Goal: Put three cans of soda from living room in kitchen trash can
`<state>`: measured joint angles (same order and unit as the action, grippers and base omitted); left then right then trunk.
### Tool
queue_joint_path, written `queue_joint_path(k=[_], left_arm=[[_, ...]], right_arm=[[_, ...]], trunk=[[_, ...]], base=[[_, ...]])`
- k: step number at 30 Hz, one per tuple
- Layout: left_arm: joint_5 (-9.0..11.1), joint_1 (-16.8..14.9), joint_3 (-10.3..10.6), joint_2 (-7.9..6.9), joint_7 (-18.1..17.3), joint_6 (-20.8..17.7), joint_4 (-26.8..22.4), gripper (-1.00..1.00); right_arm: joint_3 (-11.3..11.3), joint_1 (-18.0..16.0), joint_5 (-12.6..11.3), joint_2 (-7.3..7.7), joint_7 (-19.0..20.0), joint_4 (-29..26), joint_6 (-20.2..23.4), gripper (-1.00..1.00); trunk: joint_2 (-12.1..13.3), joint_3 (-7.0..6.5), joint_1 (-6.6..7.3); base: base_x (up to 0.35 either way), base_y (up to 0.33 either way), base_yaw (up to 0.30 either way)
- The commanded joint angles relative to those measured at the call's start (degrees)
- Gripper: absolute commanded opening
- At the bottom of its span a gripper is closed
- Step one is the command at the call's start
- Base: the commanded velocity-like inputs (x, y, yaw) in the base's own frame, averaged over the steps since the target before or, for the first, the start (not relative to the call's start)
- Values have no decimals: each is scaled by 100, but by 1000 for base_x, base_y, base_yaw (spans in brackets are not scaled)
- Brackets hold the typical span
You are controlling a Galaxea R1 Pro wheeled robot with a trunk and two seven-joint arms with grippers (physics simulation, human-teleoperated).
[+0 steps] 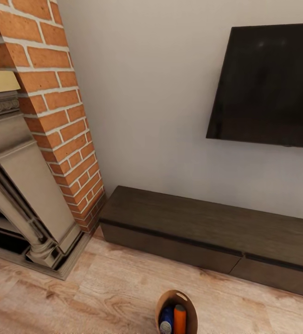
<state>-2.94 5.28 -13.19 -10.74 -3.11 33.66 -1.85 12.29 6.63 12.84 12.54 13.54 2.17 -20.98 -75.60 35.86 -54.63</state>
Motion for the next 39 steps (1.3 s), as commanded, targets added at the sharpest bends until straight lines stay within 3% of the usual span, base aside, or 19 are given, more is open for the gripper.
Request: queue_joint_path(k=[1,3,5,9,21,29,39], left_arm=[[0,0,0,0,0,0,0,100],[-14,0,11,9,-9,-10,13,100],[-26,0,157,33,-19,-86,127,100],[-23,3,282,42,-26,-379,192,100],[-14,7,330,69,8,-629,225,100],[-7,27,333,324,31,-652,223,100],[17,4,334,381,62,-644,169,100]], right_arm=[[2,1,-2,0,0,0,-1,100],[2,41,-139,2,0,1,-42,100],[-2,70,-549,1,0,-7,-75,100],[2,80,-795,-18,-2,-50,-85,100],[-10,84,-905,-64,-31,-102,-45,100],[-45,77,-892,-141,-210,-112,-35,100],[-46,68,-914,-217,-325,-420,-49,100]], trunk=[[42,-17,23],[122,-51,67],[202,-86,111],[282,-121,154],[282,-121,154],[282,-121,154],[282,-121,154]], base=[[0,0,0],[0,0,0],[0,0,0],[0,0,0],[0,0,0],[0,0,0],[0,0,0]])
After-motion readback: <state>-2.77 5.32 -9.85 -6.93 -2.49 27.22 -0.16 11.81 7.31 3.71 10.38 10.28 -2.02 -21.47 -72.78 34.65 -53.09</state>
